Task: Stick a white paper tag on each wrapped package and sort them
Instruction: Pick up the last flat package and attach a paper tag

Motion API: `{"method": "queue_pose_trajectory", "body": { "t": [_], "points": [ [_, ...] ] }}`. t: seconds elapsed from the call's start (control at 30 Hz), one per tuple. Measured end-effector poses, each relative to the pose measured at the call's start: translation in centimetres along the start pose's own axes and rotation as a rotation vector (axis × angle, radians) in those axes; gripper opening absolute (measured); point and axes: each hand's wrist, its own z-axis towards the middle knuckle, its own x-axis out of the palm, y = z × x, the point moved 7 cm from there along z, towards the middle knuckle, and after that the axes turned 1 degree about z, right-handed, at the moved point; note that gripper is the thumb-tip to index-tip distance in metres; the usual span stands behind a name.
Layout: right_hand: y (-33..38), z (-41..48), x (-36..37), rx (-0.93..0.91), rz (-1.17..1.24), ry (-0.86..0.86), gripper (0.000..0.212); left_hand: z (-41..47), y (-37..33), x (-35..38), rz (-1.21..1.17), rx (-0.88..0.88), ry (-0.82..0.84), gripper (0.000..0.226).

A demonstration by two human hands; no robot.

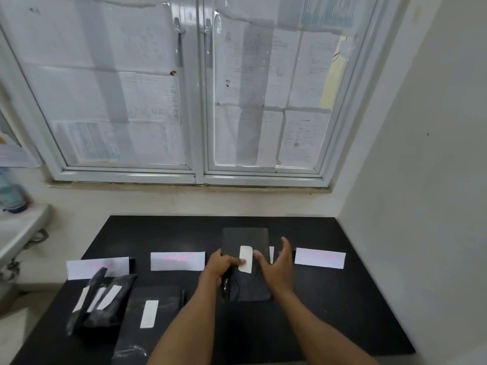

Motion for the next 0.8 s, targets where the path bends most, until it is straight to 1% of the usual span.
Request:
{"method": "queue_pose_trajectory", "body": {
  "t": [0.03,0.07,0.1,0.13,0.2,0.3,0.37,0.4,0.43,0.5,0.57,0.6,0.67,0.73,0.8],
  "points": [
    [0.1,0.3,1.1,0.116,0.11,0.083,0.102,-0.2,0.0,-0.6,0.039,-0.005,0.03,0.05],
    [0.4,0.6,1.9,0.175,0.165,0.145,0.11,-0.3,0.1,-0.9,0.075,-0.008,0.068,0.056],
    [0.8,0.8,2.4,0.192,0.169,0.174,0.113,-0.1,0.2,-1.2,0.108,-0.011,0.093,0.061],
    [1.1,1.0,2.9,0.197,0.158,0.169,0.113,-0.1,0.2,-1.5,0.151,-0.009,0.118,0.065],
    [1.5,1.0,3.6,0.224,0.14,0.104,0.106,-0.2,0.2,-2.0,0.214,0.003,0.148,0.064],
    [2.3,0.6,4.3,0.244,0.165,0.017,0.089,-0.8,0.1,-3.1,0.198,0.023,0.148,0.065],
    [2.8,0.3,4.6,0.229,0.173,0.009,0.078,-0.7,-0.1,-4.2,0.162,0.036,0.124,0.066],
    [3.1,0.2,4.8,0.216,0.183,0.021,0.075,-0.7,-0.3,-4.7,0.145,0.043,0.113,0.065],
    [3.3,0.0,5.2,0.199,0.204,0.044,0.077,-0.8,-0.5,-5.1,0.121,0.047,0.108,0.065],
    [4.0,-0.4,5.9,0.172,0.244,0.112,0.09,-0.9,-0.8,-5.6,0.059,0.06,0.09,0.063],
    [4.5,-0.6,6.2,0.143,0.23,0.142,0.099,-0.9,-1.1,-6.1,0.083,0.092,0.06,0.064],
    [4.6,-0.5,6.2,0.134,0.224,0.128,0.097,-0.8,-1.1,-6.3,0.124,0.108,0.049,0.067],
    [4.7,-0.4,5.9,0.123,0.229,0.078,0.085,-0.8,-1.1,-6.5,0.179,0.129,0.047,0.071],
    [4.8,-0.1,5.7,0.112,0.245,0.058,0.075,-1.1,-1.2,-6.3,0.153,0.13,0.063,0.066],
    [4.6,0.1,5.6,0.114,0.251,0.068,0.073,-1.4,-1.4,-6.3,0.124,0.132,0.06,0.057]
  ]
}}
